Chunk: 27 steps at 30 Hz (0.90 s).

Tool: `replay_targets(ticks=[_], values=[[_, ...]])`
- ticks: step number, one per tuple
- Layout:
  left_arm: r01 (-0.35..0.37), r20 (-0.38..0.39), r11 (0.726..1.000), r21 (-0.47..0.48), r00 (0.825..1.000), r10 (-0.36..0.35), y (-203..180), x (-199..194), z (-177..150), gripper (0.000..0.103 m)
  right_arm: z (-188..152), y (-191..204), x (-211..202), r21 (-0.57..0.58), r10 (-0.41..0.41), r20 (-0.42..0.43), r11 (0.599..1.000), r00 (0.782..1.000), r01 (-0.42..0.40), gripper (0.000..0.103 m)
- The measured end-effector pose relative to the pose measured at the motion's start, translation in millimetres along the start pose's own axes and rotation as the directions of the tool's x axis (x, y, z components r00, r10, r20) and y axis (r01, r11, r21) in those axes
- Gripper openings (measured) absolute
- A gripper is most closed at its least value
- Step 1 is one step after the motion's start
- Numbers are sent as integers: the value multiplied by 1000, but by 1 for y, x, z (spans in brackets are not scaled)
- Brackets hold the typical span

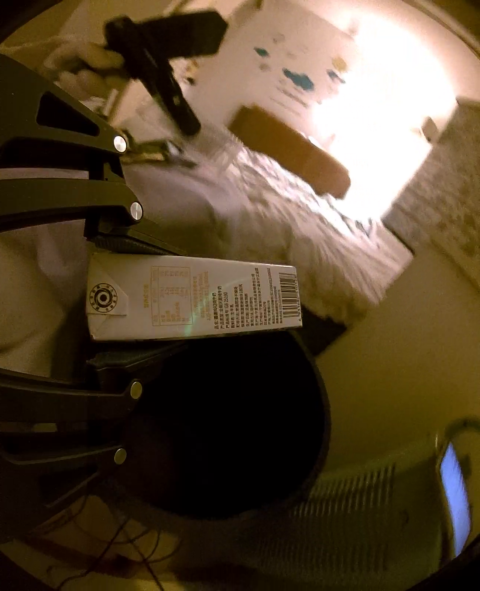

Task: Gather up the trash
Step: 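Carry the white carton to the black bin with the right tool while the left tool grasps a plastic bag, then open the right tool to drop the carton into the bin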

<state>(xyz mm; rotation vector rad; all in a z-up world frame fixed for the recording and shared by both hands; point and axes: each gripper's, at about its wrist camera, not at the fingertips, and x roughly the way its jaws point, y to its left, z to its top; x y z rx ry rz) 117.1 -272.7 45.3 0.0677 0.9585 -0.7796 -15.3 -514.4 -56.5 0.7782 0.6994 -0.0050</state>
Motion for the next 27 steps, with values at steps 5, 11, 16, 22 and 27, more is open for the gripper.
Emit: replay_targets(ticks=[5, 11, 16, 22, 27], values=[[91, -59, 995, 29, 994, -89, -46, 55, 8, 39, 0, -24, 12, 39, -58, -22, 997, 998, 59, 42], [60, -90, 997, 54, 994, -55, -63, 84, 7, 47, -4, -32, 18, 56, -84, -43, 995, 996, 86, 44], [8, -39, 997, 75, 999, -5, -62, 70, 4, 84, -7, -29, 11, 69, -76, -30, 995, 997, 78, 68], [5, -5, 998, 57, 1000, -5, -56, 45, -1, 84, -3, -17, 2, 53, -55, -23, 997, 998, 56, 72], [-9, 34, 999, 36, 999, 8, -47, 17, -17, 84, -8, 10, -4, -21, -27, -27, 999, 999, 26, 72]])
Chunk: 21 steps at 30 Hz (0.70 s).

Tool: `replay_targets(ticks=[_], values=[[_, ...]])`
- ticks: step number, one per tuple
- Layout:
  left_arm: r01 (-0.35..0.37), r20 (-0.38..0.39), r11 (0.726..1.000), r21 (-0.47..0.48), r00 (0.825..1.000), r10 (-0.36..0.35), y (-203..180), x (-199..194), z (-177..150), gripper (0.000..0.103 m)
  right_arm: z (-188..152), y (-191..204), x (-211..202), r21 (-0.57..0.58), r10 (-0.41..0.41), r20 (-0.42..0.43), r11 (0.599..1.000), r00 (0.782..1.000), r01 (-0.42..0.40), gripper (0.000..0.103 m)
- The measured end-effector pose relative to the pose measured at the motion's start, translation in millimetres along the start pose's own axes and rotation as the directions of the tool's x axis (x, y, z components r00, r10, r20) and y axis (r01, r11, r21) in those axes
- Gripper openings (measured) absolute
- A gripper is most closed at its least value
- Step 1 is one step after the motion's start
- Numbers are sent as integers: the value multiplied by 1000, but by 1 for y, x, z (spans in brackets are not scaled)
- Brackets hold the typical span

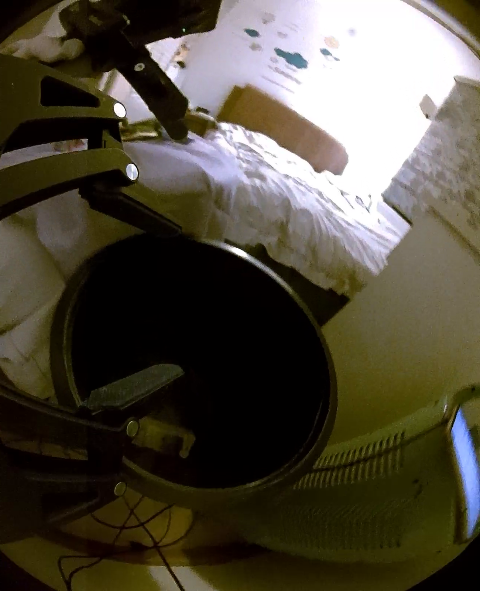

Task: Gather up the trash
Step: 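Open the right tool to drop the carton into the bin, then grasp the tan paper strip with the right tool while the left tool grasps a white tissue packet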

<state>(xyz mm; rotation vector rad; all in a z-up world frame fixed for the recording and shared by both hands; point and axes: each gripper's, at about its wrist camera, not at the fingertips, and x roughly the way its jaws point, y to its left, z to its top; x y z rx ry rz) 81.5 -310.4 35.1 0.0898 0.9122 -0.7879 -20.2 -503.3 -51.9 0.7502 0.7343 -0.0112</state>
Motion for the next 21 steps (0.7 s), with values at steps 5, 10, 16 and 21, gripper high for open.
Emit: replay_targets(ticks=[5, 10, 16, 21], values=[[-49, 42, 997, -60, 998, 51, 28, -38, -24, 84, -6, 40, -1, -107, 46, -26, 993, 999, -49, 72], [-145, 70, 983, -113, 986, 153, 65, -78, -51, 84, -13, 86, 3, -218, 88, -67, 971, 994, -101, 72], [-245, 113, 932, -267, 953, 283, 133, -130, -76, 84, -29, 144, 13, -309, 132, -136, 936, 982, -169, 72], [-278, 144, 859, -431, 918, 369, 201, -171, -90, 84, -48, 199, 21, -367, 183, -217, 895, 959, -254, 72]])
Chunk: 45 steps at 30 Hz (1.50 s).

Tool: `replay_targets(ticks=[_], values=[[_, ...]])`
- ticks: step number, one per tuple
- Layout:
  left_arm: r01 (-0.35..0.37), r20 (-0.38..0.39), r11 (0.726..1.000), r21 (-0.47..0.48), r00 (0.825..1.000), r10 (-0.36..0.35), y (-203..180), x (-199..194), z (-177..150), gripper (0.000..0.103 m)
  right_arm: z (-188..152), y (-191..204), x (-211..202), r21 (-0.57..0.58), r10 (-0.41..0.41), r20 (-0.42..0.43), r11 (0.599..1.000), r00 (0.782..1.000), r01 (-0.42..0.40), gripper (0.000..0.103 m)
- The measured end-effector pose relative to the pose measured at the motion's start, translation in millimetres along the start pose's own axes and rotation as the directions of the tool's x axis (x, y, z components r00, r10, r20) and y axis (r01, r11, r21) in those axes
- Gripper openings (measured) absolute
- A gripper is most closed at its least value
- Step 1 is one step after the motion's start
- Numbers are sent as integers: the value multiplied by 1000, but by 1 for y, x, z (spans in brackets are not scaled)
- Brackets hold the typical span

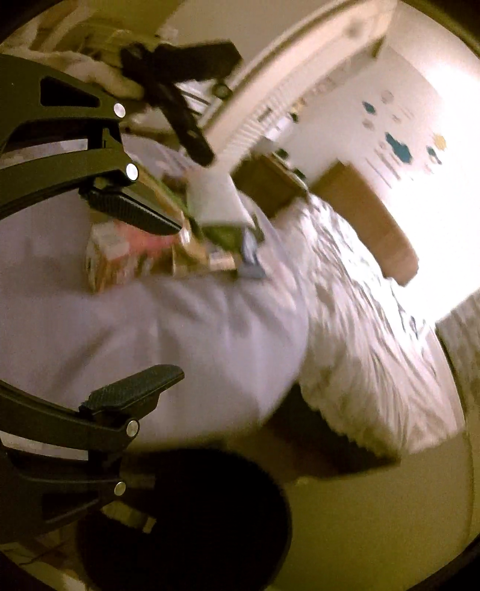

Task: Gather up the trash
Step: 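Grasp the tan paper strip with the right tool while the left tool grasps a white tissue packet, then carry both items to the bin and open both tools to drop them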

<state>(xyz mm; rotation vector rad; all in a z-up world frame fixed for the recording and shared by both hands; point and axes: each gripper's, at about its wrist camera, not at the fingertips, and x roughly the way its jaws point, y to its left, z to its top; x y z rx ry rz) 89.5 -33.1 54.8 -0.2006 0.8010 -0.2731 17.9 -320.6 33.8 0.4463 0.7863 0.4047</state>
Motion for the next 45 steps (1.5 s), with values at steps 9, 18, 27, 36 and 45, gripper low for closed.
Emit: replay_targets(ticks=[9, 18, 27, 36, 45], values=[[25, -36, 990, -142, 999, -30, 84, 28, 22, 82, -11, 99, 53, -154, 21, -151, 987, 988, -45, 72], [94, -98, 986, -135, 989, -108, 90, 62, 23, 38, -45, 131, 100, -283, -222, -215, 946, 951, 156, 48], [124, -57, 988, -95, 990, -130, 72, 41, 15, 25, -43, 105, 71, -178, -141, -174, 978, 975, 110, 6], [179, 67, 982, -68, 982, -174, 30, -25, 17, 24, -33, 80, 8, -66, 80, -73, 994, 994, -85, 3], [252, 90, 967, 25, 963, -254, -42, -32, 31, 24, -17, 46, -67, -4, 105, 93, 994, 990, -105, 3]])
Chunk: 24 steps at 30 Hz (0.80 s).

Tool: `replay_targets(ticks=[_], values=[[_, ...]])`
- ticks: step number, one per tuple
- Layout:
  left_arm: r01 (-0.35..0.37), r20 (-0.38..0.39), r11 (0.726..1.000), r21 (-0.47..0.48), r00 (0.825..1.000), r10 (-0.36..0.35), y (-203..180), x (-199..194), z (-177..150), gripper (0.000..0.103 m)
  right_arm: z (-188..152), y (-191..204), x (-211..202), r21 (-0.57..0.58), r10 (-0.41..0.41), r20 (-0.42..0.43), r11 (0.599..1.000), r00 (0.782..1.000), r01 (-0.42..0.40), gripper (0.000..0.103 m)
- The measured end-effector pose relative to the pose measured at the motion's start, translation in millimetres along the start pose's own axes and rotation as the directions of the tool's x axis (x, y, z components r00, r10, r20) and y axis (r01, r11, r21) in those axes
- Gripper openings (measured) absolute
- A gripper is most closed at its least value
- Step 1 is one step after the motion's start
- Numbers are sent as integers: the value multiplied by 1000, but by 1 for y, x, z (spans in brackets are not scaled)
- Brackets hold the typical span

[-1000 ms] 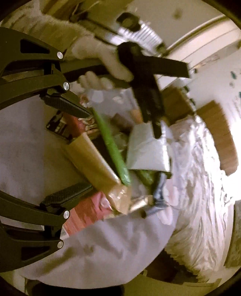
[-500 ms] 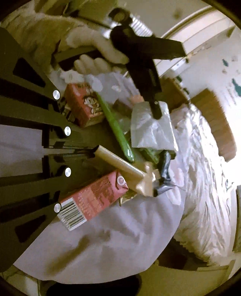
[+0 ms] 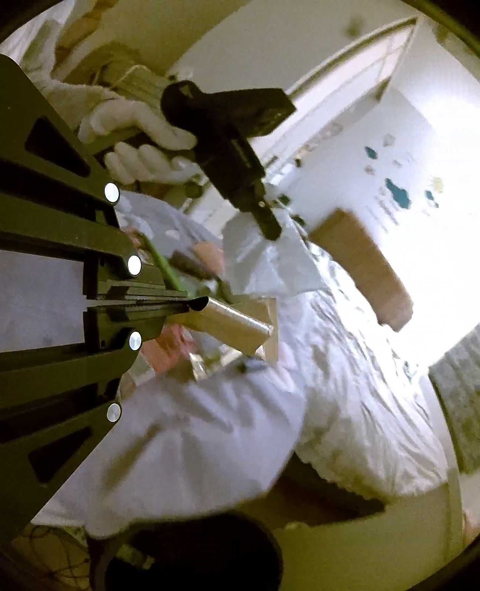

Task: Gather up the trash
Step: 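Carry both items to the bin and open both tools to drop them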

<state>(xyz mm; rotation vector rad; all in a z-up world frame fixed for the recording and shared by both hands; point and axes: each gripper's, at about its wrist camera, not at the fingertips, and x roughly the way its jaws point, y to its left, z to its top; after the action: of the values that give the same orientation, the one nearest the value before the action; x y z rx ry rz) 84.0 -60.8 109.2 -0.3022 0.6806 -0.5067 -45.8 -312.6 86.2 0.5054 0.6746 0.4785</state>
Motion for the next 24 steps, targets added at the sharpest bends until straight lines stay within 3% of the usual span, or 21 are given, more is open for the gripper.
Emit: replay_targets(ticks=[6, 10, 18, 24], values=[[91, -51, 995, 39, 995, -89, -54, 40, -1, 24, 7, -58, -55, 133, -91, 109, 988, 990, 76, 3], [154, -120, 985, 73, 982, -145, -97, 80, -11, 24, 5, -101, -84, 237, -169, 155, 963, 973, 130, 3], [203, -247, 965, 169, 956, -158, -159, 150, -41, 24, -8, -181, -115, 411, -305, 177, 887, 936, 211, 3], [204, -313, 959, 196, 940, -136, -177, 186, -59, 25, -15, -209, -106, 457, -333, 156, 859, 930, 230, 3]])
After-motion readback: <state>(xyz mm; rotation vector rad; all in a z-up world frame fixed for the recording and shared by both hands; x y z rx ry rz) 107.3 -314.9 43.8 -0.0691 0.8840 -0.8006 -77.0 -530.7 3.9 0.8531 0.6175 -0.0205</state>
